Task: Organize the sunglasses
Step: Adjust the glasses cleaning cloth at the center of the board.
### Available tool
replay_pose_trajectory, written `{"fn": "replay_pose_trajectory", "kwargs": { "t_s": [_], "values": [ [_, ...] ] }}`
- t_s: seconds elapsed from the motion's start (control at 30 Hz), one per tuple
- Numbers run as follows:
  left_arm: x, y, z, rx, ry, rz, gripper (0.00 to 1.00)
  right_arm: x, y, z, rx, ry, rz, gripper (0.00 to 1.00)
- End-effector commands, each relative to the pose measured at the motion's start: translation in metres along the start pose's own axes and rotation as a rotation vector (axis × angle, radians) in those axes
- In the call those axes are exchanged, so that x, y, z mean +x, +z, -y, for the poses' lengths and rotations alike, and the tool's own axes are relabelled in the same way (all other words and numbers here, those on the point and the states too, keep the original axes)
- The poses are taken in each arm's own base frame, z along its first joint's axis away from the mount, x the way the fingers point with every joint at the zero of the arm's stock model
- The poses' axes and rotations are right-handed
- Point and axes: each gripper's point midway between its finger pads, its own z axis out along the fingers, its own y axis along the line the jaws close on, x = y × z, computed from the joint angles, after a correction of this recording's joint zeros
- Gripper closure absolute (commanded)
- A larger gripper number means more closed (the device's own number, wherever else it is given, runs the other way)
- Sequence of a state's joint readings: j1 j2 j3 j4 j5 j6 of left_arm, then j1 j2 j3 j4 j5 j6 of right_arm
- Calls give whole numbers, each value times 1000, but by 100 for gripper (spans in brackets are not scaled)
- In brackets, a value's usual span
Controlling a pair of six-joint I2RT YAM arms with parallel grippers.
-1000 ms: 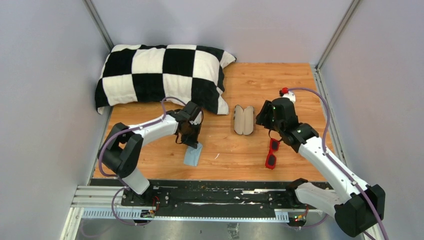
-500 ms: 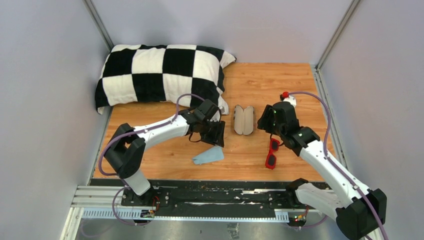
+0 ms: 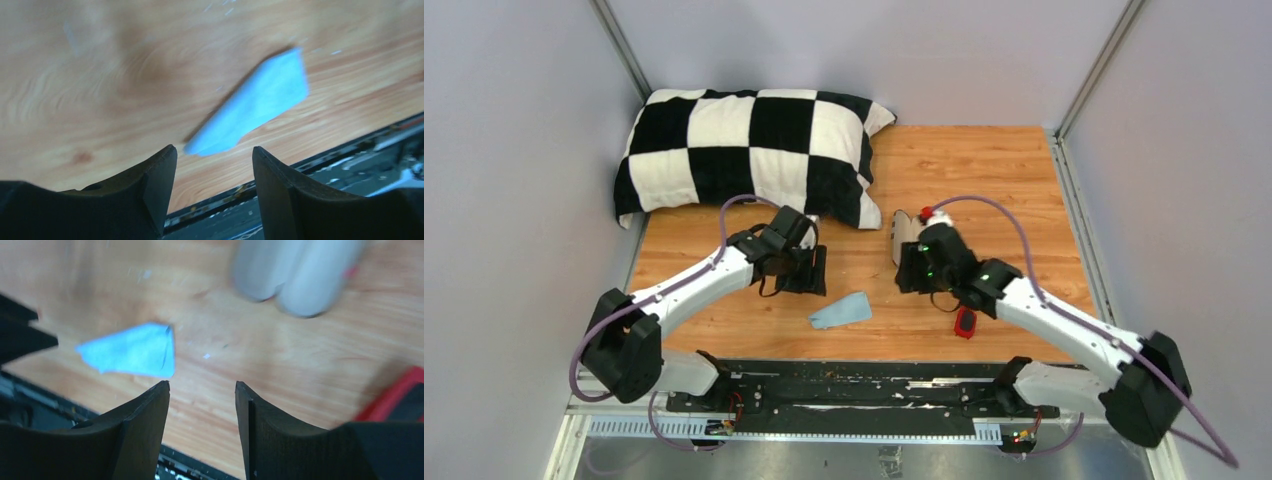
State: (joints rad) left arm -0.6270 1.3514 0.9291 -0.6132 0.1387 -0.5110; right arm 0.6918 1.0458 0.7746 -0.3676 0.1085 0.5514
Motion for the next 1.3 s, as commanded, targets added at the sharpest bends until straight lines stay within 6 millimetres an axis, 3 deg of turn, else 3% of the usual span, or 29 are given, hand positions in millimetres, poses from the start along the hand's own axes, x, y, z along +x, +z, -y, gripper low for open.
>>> {"fn": "replay_pose_trajectory", "kwargs": {
  "t_s": [0.0, 0.13, 0.23, 0.4, 0.57, 1.03, 1.27],
  "values": [
    [43, 5, -41, -145, -93, -92, 39, 46, 17, -48, -76, -175, -136, 45],
    [59, 15, -51, -186, -145, -130, 43, 75, 34, -71, -91, -244, -239, 50],
    [54, 20, -57, -209, -197, -73, 49, 85, 46, -75, -86, -238, -272, 53],
    [47, 34, -37, -89, -251, -41, 52, 81, 51, -72, -59, -234, -252, 52],
    [59, 46, -33, -55, -276, -98, 58, 79, 52, -69, -39, -242, -247, 51],
    [56, 45, -32, -50, -305, -68, 99, 84, 60, -67, -19, -238, -271, 51],
    [53, 42, -30, -40, -289, -63, 100, 91, 75, -81, -58, -176, -281, 53]
  ]
}}
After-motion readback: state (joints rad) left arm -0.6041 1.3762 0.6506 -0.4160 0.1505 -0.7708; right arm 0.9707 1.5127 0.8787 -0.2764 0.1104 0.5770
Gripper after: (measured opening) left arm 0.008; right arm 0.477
